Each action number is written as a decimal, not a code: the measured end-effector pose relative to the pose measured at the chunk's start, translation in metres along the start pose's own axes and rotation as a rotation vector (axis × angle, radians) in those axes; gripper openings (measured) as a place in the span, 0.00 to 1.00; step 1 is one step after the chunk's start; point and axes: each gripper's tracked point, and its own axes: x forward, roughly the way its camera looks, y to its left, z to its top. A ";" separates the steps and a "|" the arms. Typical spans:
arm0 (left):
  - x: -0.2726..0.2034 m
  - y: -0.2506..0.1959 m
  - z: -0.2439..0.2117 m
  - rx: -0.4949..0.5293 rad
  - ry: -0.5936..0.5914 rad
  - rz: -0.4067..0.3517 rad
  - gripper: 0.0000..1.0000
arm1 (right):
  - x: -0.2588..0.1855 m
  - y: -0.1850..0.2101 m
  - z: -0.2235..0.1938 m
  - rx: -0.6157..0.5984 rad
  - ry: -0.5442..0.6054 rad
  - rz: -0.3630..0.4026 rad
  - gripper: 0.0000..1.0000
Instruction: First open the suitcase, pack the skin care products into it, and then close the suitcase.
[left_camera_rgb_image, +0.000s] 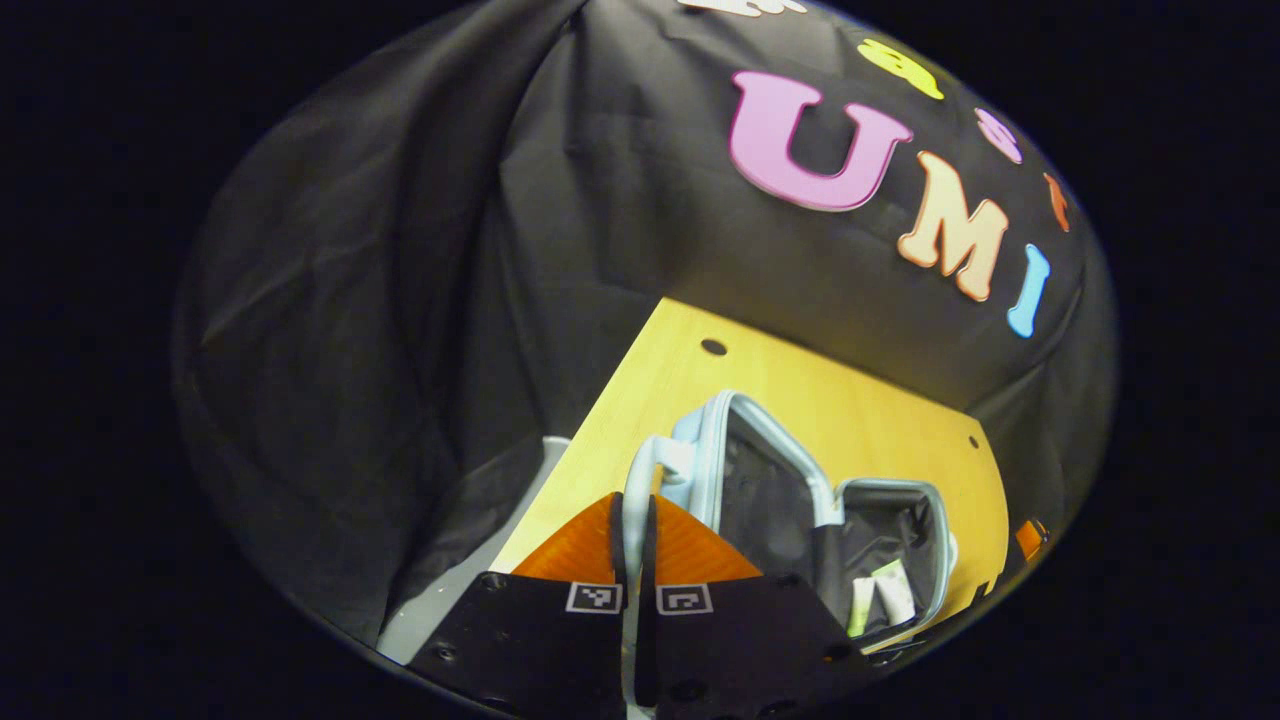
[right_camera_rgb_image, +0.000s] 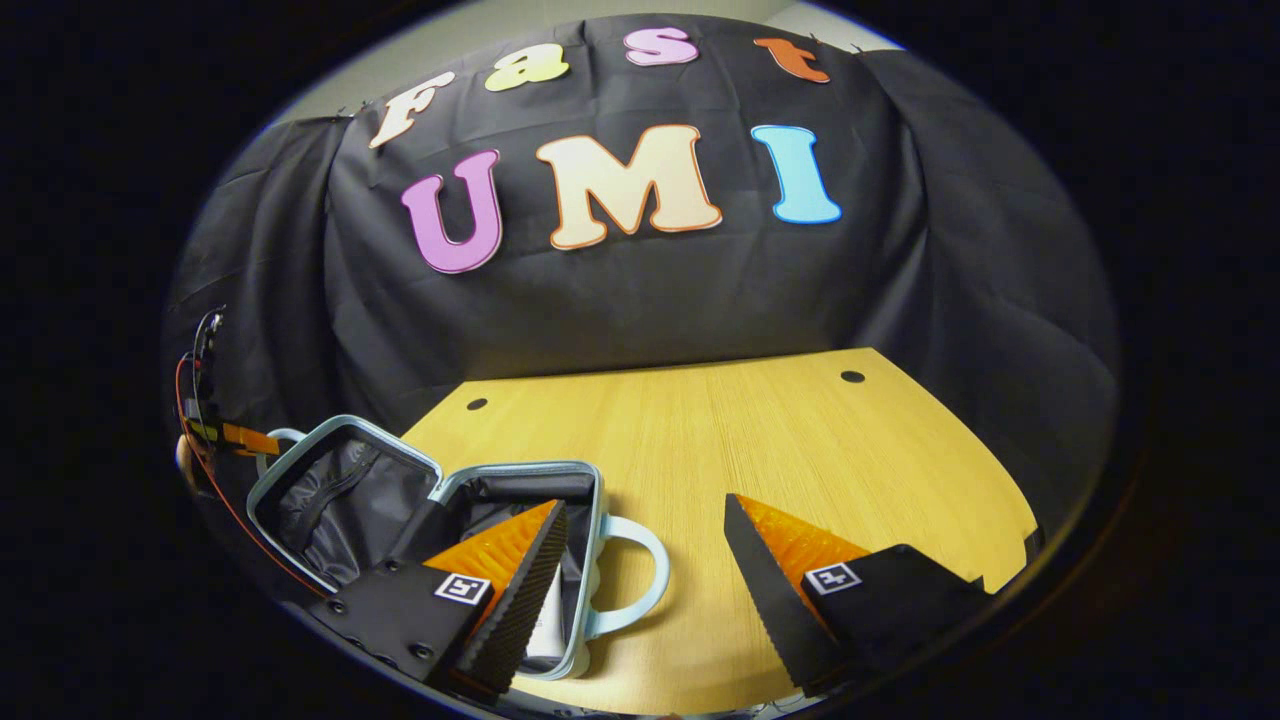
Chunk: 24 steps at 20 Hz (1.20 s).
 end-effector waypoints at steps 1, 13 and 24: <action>-0.007 -0.012 0.010 0.013 -0.035 -0.004 0.00 | 0.001 -0.001 0.003 -0.015 -0.009 0.020 0.98; -0.065 -0.179 0.039 0.148 -0.173 -0.050 0.00 | -0.002 -0.085 0.031 -0.014 -0.036 0.107 0.98; -0.064 -0.335 -0.006 0.140 -0.156 -0.278 0.00 | -0.015 -0.155 0.054 0.002 -0.079 0.068 0.98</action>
